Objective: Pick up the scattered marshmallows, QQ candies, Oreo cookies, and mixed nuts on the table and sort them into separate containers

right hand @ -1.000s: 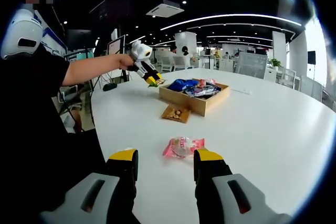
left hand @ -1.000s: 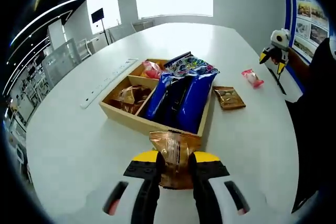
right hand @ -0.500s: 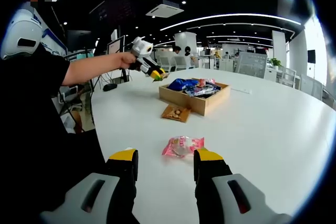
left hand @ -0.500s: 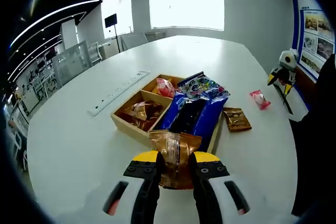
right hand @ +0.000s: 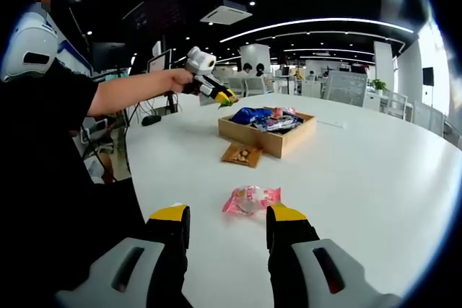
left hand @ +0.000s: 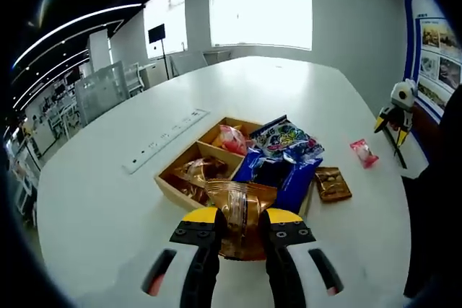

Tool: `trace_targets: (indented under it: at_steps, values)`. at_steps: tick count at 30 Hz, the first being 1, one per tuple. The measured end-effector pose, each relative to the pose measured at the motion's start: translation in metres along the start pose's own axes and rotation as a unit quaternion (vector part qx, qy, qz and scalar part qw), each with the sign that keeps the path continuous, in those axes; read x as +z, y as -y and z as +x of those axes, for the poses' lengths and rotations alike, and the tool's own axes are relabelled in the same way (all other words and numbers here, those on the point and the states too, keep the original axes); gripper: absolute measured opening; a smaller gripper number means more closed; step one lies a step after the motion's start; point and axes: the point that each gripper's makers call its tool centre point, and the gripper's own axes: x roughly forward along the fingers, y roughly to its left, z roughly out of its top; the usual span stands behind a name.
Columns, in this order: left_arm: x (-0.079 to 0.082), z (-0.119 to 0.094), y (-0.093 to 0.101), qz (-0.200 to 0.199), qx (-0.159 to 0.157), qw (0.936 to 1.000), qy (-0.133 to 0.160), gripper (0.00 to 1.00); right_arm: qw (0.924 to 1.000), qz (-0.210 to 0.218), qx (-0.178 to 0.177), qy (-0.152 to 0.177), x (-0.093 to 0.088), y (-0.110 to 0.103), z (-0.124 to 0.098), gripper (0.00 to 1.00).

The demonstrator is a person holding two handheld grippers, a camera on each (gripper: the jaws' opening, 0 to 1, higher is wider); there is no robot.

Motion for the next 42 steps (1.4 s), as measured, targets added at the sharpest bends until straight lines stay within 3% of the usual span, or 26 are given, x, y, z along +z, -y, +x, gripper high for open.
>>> trace_targets:
  at_steps: [12, 15, 20, 22, 42]
  values:
    - [0.016, 0.009, -0.005, -0.021, 0.017, 0.9995, 0.017, 0.27, 1.0, 0.002, -0.004, 0.001, -0.001, 0.004, -0.005, 0.39]
    - [0.02, 0.015, -0.022, -0.025, 0.022, 0.9993, 0.018, 0.27, 1.0, 0.003, -0.004, 0.0, -0.002, 0.004, -0.006, 0.39]
    - [0.025, 0.026, -0.025, -0.027, 0.025, 0.9992, 0.016, 0.27, 1.0, 0.005, -0.007, -0.001, -0.003, 0.006, -0.008, 0.39]
    - [0.028, 0.03, -0.035, -0.028, 0.027, 0.9991, 0.015, 0.27, 1.0, 0.005, -0.009, -0.001, -0.002, 0.007, -0.008, 0.39]
    - [0.047, 0.069, -0.061, 0.0, 0.027, 0.9996, 0.005, 0.27, 0.9998, 0.011, -0.015, 0.0, -0.004, 0.01, -0.014, 0.39]
